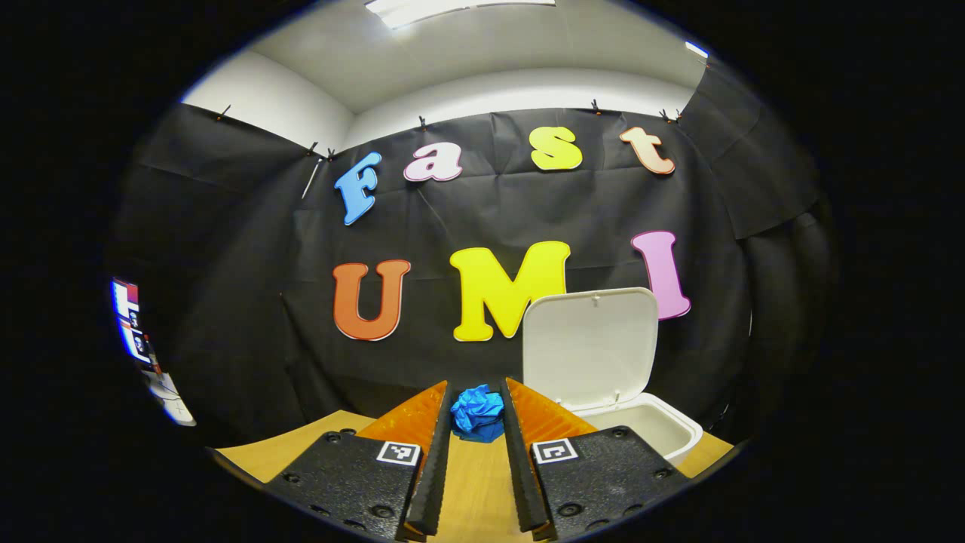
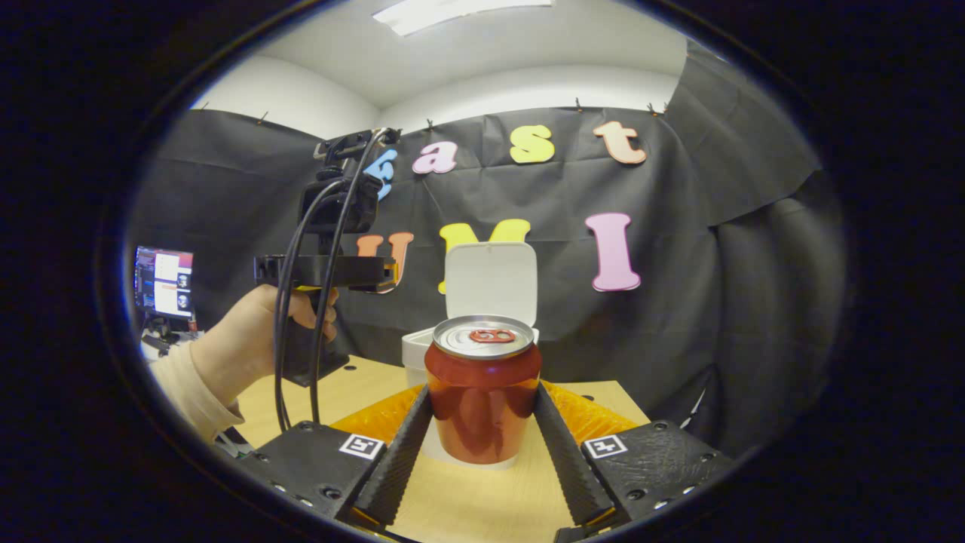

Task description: Press the lid of the desktop garbage bin to open it, pick up the crumpled paper on the desktop and throw it into the bin, then pick up the pop can on the desktop and drop it into the bin, and finally close the garbage bin lid.

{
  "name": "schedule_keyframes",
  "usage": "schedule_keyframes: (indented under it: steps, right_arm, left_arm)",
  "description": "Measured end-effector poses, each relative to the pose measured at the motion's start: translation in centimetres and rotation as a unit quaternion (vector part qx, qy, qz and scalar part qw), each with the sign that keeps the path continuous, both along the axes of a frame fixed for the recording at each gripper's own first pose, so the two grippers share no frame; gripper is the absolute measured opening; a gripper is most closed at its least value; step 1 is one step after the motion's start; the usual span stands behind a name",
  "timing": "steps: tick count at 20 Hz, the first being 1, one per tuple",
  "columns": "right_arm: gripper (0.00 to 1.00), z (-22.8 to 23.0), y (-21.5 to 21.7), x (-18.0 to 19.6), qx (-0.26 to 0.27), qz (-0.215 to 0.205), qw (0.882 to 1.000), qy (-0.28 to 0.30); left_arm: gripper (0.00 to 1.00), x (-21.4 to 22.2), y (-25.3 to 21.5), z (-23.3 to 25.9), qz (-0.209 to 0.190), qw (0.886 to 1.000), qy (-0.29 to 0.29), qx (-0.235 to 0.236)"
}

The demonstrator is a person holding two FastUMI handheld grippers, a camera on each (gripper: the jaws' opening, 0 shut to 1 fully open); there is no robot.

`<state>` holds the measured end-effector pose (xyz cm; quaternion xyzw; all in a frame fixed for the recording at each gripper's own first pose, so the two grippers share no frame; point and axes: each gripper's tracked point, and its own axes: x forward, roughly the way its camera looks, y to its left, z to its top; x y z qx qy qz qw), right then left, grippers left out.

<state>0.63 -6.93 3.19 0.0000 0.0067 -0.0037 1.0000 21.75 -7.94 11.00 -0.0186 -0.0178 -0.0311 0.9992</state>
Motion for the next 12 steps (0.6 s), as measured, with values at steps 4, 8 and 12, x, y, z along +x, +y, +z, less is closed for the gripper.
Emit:
schedule_keyframes:
  steps: [4,8,12]
  right_arm:
    - [0.80,-1.1,-1.6,0.6,0.004,-0.011,1.000,0.015]
    - [0.81,-1.9,-0.9,1.1,-0.005,0.004,1.000,0.023]
    - [0.81,-2.1,-0.5,1.1,-0.017,0.013,0.999,0.024]
  left_arm:
    - [0.40,3.9,-5.1,-3.0,-0.047,0.999,0.020,-0.005]
    - [0.43,5.4,-7.5,-5.1,-0.064,0.997,0.048,-0.019]
    - [0.46,5.8,-7.6,-6.5,-0.071,0.995,0.066,-0.015]
